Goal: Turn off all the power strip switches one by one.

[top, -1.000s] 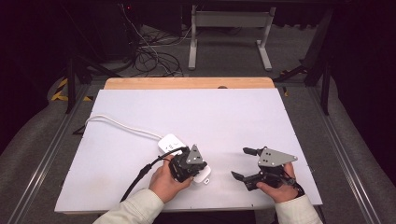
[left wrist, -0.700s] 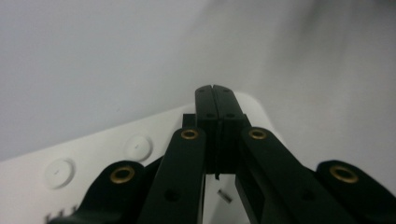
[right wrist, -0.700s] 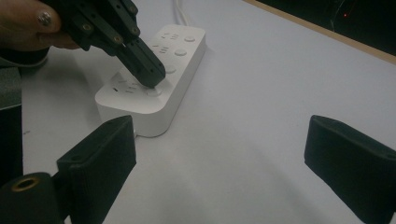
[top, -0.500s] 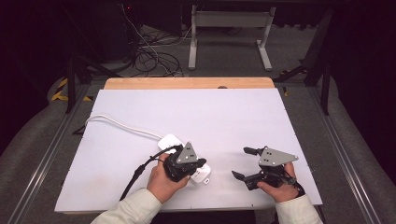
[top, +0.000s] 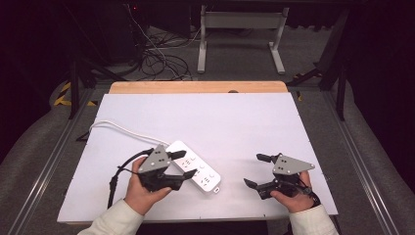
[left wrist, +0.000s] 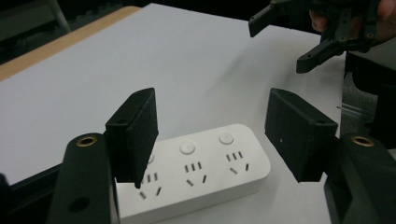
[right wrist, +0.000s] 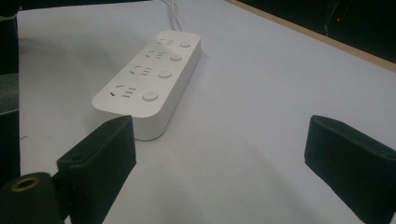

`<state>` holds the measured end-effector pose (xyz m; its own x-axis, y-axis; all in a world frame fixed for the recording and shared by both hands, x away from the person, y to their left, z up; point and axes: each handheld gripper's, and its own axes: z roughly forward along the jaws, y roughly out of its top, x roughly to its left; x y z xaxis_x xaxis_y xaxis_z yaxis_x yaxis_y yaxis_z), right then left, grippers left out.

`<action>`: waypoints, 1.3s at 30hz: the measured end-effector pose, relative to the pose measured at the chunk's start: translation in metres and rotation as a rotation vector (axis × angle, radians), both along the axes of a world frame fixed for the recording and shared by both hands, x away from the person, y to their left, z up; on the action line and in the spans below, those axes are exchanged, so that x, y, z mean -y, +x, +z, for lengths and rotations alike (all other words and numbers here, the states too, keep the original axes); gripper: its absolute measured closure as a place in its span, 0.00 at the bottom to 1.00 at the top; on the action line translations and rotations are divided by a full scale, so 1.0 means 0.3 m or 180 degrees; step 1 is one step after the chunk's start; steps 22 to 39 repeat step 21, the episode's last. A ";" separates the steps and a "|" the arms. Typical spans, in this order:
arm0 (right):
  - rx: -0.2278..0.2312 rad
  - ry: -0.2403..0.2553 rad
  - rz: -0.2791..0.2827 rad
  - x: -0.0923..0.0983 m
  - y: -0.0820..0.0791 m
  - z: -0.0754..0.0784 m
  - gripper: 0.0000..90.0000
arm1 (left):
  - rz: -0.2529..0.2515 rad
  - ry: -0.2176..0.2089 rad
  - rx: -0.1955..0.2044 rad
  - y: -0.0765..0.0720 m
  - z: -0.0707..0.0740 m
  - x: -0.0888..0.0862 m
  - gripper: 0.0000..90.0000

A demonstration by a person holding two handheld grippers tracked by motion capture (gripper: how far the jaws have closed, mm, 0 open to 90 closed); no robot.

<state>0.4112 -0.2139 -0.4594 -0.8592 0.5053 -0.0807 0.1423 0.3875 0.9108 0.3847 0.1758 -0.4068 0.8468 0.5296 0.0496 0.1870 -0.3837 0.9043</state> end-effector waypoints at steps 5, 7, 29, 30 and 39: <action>0.0027 0.0003 -0.0022 0.003 -0.003 0.005 0.11 | 0.0112 -0.0048 0.0156 -0.035 -0.014 -0.107 0.33; 0.0019 0.0015 -0.0031 0.004 -0.002 0.005 0.11 | 0.0174 -0.0075 0.0196 -0.047 -0.028 -0.146 0.31; 0.0038 0.0019 -0.0056 0.010 -0.002 0.006 0.11 | 0.0481 -0.0038 0.0173 -0.094 -0.148 -0.328 0.27; 0.0038 0.0019 -0.0056 0.010 -0.002 0.006 0.11 | 0.0481 -0.0038 0.0173 -0.094 -0.148 -0.328 0.27; 0.0038 0.0019 -0.0056 0.010 -0.002 0.006 0.11 | 0.0481 -0.0038 0.0173 -0.094 -0.148 -0.328 0.27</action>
